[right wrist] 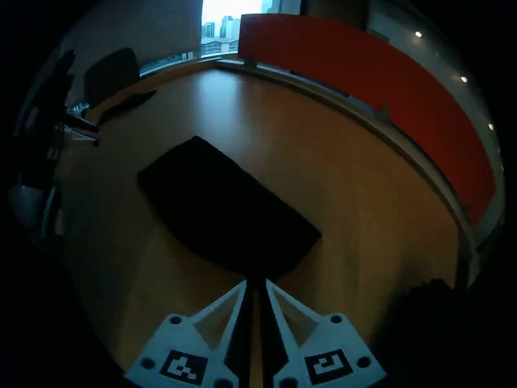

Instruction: Fold towel

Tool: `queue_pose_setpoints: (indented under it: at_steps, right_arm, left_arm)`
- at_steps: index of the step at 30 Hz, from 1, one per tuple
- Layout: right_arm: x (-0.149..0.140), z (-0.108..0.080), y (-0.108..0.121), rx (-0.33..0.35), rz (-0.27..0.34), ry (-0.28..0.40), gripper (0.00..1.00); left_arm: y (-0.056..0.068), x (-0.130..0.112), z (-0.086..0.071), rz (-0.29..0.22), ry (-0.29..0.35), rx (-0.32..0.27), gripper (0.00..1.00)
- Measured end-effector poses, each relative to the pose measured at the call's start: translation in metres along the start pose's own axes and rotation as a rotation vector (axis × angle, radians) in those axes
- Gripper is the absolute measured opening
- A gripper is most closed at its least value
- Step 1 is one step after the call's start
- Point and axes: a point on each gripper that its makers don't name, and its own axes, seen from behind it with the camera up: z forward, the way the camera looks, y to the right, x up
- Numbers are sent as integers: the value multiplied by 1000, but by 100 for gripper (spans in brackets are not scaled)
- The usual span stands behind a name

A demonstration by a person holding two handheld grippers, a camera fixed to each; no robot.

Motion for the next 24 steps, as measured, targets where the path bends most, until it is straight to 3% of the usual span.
queue_pose_setpoints:
  at_steps: [9,24]
  right_arm:
    - [29,1,-6,17,-42,33,5]
    - [125,10,-25,67,-228,123,5]
  left_arm:
    - [-5,3,-11,-26,21,12,100]
    - [-8,-5,-25,-102,43,19,100]
